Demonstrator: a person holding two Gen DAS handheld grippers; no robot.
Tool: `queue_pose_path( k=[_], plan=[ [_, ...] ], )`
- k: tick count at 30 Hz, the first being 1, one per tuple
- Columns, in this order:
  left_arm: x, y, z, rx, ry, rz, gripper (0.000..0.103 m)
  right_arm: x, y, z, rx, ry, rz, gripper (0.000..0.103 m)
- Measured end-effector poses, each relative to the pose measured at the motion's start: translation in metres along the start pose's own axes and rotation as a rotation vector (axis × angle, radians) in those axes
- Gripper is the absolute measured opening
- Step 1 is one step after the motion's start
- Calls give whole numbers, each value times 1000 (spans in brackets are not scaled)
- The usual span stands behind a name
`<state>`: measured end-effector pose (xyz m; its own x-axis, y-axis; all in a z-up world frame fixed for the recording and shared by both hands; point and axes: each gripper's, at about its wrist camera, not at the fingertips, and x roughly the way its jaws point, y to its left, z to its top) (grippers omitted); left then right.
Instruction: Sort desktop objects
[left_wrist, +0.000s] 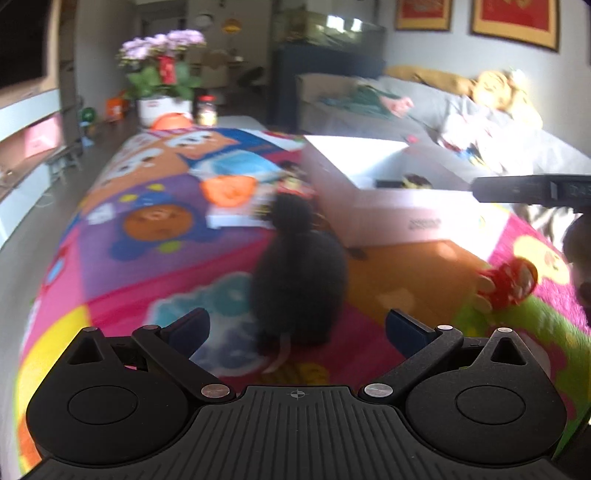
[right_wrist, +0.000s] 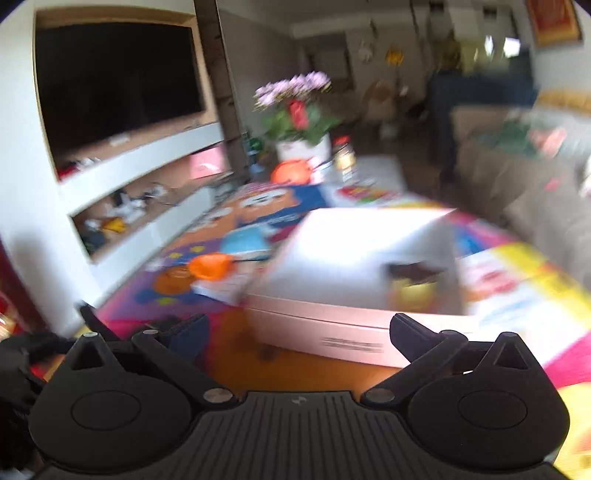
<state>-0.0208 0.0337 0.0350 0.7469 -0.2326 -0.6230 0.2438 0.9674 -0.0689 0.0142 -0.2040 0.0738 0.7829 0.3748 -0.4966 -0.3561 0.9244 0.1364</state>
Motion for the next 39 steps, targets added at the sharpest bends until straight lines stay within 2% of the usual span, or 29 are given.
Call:
queue_pose_path(
  k=[3, 5, 10, 16, 22, 27, 32, 39],
  plan=[
    [15, -15, 2, 17, 16, -28, 103, -23, -10, -17, -52, -20, -100, 103],
    [23, -23, 4, 32, 3, -16, 103, -34, -14, -30, -65, 8, -120, 103],
    [38, -29, 9, 57, 6, 25, 103, -29, -29, -58, 9, 98, -93, 103],
    [31, -23, 5, 54, 42, 63, 103, -8, -26, -70, 33, 138, -56, 103],
    [22, -23, 9, -40, 64, -39, 103, 3, -9, -78, -35, 149, -84, 103],
    [47, -31, 23, -25, 36, 3, 103, 4, -5, -80, -66, 161, -86, 103],
    [73, -29, 35, -7, -4, 48, 103, 13, -6, -81, -55, 225, -85, 103],
    [81, -38, 35, 38, -34, 109, 103, 12, -3, -83, -71, 231, -97, 103]
  ],
)
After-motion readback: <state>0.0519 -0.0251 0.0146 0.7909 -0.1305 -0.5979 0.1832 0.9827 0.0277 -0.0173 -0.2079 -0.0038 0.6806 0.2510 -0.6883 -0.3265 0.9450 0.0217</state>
